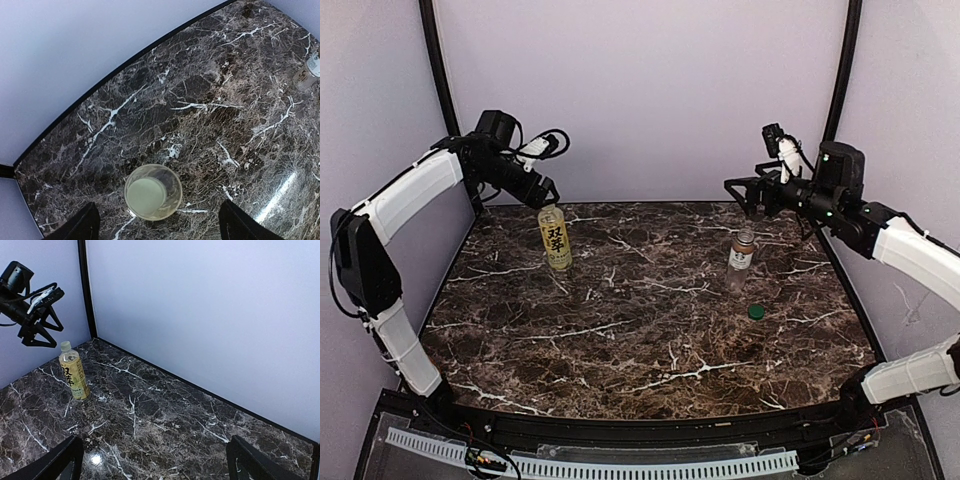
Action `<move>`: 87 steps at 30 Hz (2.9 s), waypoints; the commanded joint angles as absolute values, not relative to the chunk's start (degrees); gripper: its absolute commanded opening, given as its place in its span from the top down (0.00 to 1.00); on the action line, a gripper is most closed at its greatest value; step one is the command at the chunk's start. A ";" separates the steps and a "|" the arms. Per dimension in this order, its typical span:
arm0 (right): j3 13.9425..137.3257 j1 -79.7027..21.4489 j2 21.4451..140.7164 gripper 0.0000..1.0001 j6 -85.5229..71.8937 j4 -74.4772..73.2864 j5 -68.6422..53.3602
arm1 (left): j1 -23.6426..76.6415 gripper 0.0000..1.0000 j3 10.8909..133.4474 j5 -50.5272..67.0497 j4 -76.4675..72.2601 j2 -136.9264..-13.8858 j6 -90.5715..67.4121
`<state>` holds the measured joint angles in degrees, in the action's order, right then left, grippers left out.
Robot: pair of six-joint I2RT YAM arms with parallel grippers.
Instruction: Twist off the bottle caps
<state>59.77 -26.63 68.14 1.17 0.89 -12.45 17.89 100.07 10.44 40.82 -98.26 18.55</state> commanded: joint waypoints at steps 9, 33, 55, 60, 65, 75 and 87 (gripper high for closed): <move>57.97 -27.99 65.79 0.02 0.00 -3.84 -11.53 | 17.09 0.41 103.09 13.28 39.74 -104.73 14.75; 59.78 -29.80 64.49 0.02 1.30 -4.46 -17.73 | 22.46 0.99 106.37 16.89 51.75 -99.27 31.06; 74.64 -56.03 92.42 0.01 10.27 7.08 -35.85 | 47.79 0.99 107.28 25.43 64.55 -86.44 38.47; 76.46 -56.80 96.22 0.06 8.84 8.41 -36.60 | 47.83 0.99 108.66 25.70 63.70 -86.72 36.65; 77.05 -57.04 97.11 0.21 8.83 7.91 -36.32 | 47.86 0.99 108.15 24.88 63.66 -86.19 36.73; 75.07 -57.09 94.23 0.52 8.00 9.14 -33.54 | 47.81 0.28 107.17 22.56 59.59 -85.85 32.67; 73.75 -56.66 87.32 0.53 -14.27 20.88 -13.53 | 40.00 0.01 86.69 26.51 38.10 -71.92 18.53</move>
